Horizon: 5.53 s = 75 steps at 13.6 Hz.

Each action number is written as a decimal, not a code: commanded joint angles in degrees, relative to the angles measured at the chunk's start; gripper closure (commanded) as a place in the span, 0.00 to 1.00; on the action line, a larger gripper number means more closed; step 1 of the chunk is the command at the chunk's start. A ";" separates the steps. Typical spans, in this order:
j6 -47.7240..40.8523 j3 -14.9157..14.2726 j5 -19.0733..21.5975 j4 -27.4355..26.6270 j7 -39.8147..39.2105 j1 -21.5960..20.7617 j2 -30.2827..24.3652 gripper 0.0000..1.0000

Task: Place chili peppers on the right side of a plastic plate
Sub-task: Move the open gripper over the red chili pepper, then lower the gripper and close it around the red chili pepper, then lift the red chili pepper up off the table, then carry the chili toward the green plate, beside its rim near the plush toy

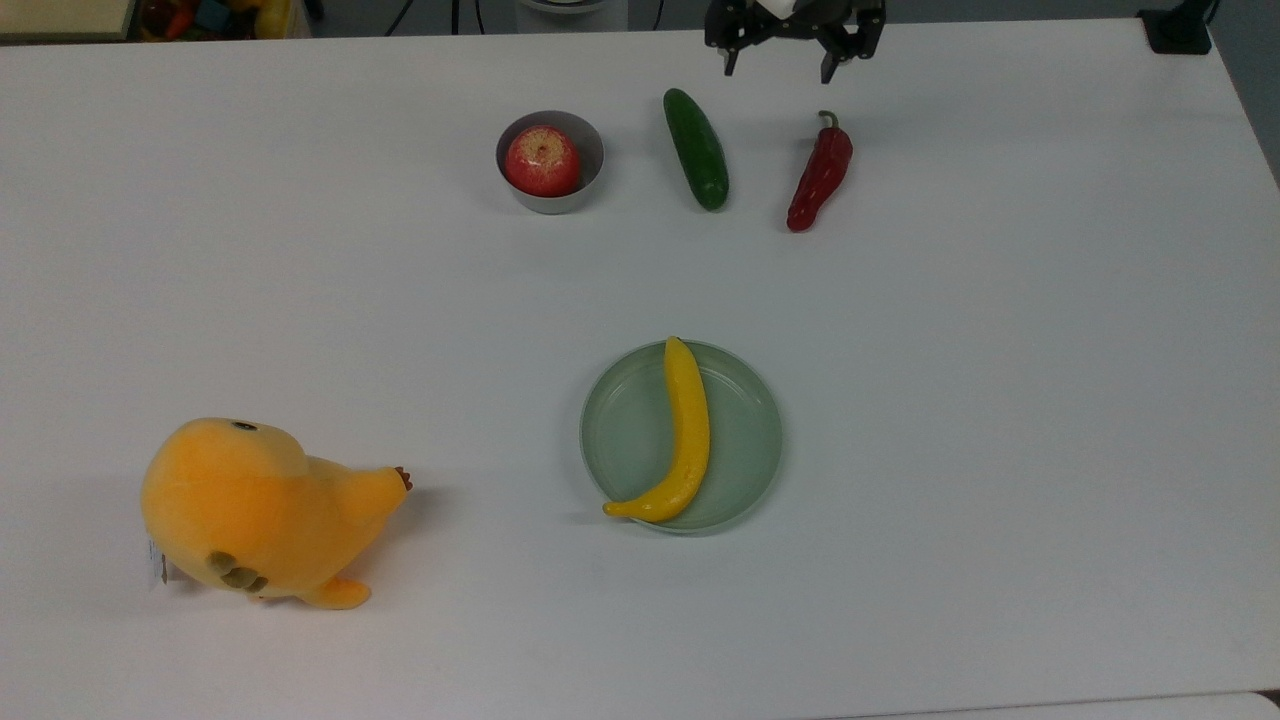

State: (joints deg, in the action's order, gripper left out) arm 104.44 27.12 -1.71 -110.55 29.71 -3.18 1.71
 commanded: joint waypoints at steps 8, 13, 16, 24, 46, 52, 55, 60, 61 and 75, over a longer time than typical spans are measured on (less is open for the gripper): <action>21.75 1.97 0.57 -11.00 12.64 -2.79 2.67 0.00; 24.22 1.97 -0.13 -11.00 14.32 -3.14 6.28 0.03; 26.42 1.97 -0.75 -11.27 14.50 -3.14 8.04 0.03; 27.65 1.97 -3.56 -11.27 17.04 -4.02 10.94 0.03; 1.22 2.15 -3.65 7.17 10.91 -3.41 7.69 0.88; -5.82 0.93 -2.24 13.07 0.72 -0.08 6.90 0.88; -5.92 -3.89 -2.24 14.74 -6.05 0.37 6.99 0.88; -5.65 -14.88 -2.15 18.78 -20.72 0.46 8.04 0.88; -5.83 -17.77 -2.15 19.40 -25.01 0.55 8.22 0.88; 22.88 -25.45 0.40 20.28 -31.92 4.15 19.80 0.86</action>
State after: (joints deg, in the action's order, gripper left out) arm 119.21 2.00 -2.08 -91.52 -5.00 1.36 17.14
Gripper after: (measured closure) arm 0.604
